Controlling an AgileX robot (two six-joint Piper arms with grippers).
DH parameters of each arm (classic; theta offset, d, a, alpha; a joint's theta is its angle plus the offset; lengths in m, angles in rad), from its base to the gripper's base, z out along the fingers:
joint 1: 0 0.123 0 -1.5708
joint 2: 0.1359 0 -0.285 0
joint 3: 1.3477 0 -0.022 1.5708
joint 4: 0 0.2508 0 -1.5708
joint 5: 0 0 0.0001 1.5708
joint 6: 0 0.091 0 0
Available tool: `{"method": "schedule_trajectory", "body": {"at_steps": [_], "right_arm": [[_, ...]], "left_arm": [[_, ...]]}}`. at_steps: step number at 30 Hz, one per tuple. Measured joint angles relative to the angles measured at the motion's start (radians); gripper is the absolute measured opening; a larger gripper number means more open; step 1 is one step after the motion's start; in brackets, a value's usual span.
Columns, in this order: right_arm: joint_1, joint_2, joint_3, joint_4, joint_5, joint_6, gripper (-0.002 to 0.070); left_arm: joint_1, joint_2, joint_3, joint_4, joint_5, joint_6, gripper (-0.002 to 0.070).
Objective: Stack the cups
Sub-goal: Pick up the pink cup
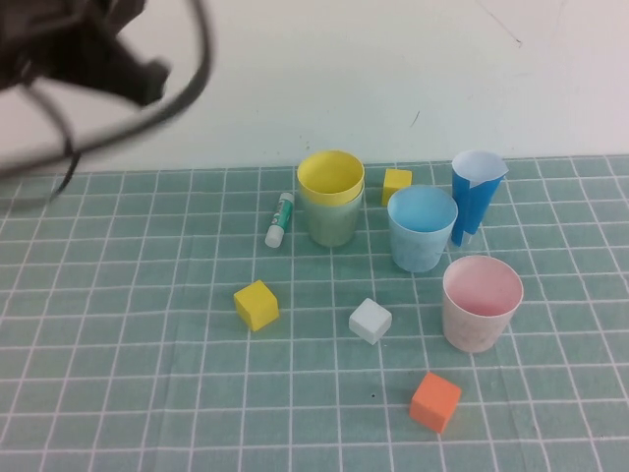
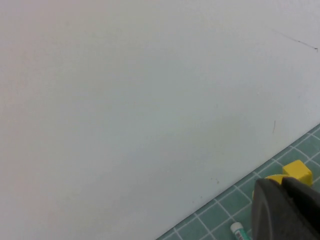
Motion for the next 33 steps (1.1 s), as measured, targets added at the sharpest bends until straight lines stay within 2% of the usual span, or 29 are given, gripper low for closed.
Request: {"method": "schedule_trajectory", "body": {"at_steps": [7, 15, 20, 23, 29, 31, 33], "right_arm": [[0.000, 0.261, -0.154, 0.000, 0.117, -0.003, -0.0003], [0.000, 0.628, -0.269, 0.000, 0.125, -0.025, -0.0003], [0.042, 0.795, -0.356, -0.025, 0.150, -0.020, -0.0003], [0.123, 0.879, -0.415, -0.131, 0.185, 0.054, -0.0003], [0.311, 1.036, -0.535, -0.492, 0.205, 0.317, 0.0004], [0.334, 1.093, -0.583, -0.579, 0.223, 0.406, 0.0047], [0.339, 1.150, -0.630, -0.618, 0.247, 0.464, 0.0125]], "left_arm": [[0.000, -0.288, 0.403, 0.005, -0.209, -0.002, 0.0001], [0.000, -0.525, 0.708, 0.015, -0.211, -0.002, 0.0001], [0.000, -0.643, 0.814, 0.026, -0.088, -0.002, 0.0001], [0.000, -0.705, 0.867, 0.026, -0.058, -0.002, 0.0001], [0.000, -0.776, 0.959, 0.026, -0.201, -0.004, 0.0000], [0.000, -0.778, 0.994, 0.026, -0.256, -0.006, 0.0000], [0.000, -0.778, 1.019, 0.026, -0.297, -0.008, 0.0000]]}}
